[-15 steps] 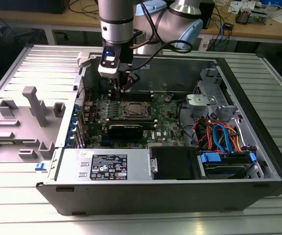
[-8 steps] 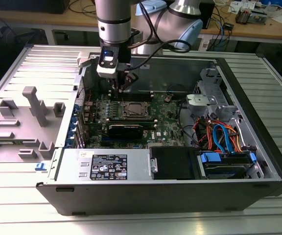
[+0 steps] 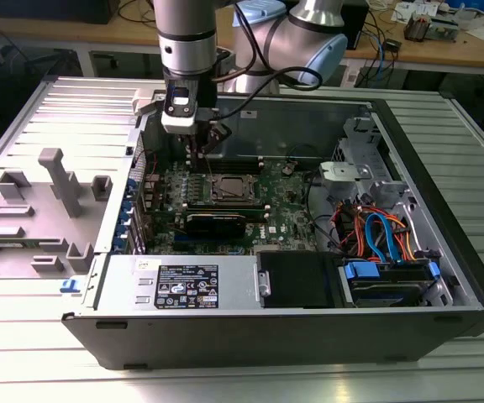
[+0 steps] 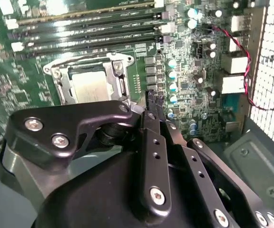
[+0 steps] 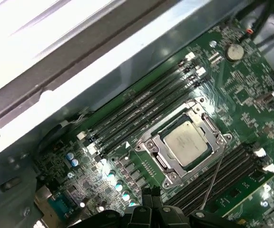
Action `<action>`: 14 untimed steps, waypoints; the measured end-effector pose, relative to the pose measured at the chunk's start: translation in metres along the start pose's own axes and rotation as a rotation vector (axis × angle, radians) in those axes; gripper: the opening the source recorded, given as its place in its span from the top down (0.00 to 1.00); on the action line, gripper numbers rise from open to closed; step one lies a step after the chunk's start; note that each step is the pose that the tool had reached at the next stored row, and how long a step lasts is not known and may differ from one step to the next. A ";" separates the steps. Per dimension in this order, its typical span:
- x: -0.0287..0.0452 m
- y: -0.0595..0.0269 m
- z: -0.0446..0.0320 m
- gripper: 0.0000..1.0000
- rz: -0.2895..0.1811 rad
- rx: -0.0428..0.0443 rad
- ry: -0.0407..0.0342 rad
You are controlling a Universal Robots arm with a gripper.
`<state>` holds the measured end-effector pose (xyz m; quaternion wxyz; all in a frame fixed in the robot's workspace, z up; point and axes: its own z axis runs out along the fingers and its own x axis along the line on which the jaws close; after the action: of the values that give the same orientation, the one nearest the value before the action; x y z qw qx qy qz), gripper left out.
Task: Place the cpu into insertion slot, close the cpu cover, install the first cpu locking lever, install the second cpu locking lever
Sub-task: 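Install the first cpu locking lever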
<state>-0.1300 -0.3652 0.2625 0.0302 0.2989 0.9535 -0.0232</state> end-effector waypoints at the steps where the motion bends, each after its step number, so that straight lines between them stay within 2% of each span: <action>1: 0.0000 0.0000 0.0002 0.89 -0.034 -0.0022 -0.0009; 2: 0.0000 0.0000 0.0001 0.89 -0.067 -0.0055 -0.0010; 3: 0.0000 0.0000 0.0003 0.89 -0.081 -0.0092 0.0011; 5: 0.0000 0.0000 0.0001 0.89 -0.096 -0.0168 0.0055; 6: -0.0001 0.0000 -0.0003 0.89 -0.099 -0.0240 0.0097; 7: -0.0001 -0.0001 -0.0026 0.89 -0.101 -0.0324 0.0148; 8: -0.0002 -0.0003 -0.0054 0.89 -0.102 -0.0359 0.0169; 11: -0.0001 -0.0006 -0.0091 0.89 -0.108 -0.0407 0.0196; 14: 0.0006 -0.0011 -0.0092 0.89 -0.166 -0.0441 0.0191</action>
<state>-0.1315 -0.3652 0.2717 0.0256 0.2182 0.9756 -0.0018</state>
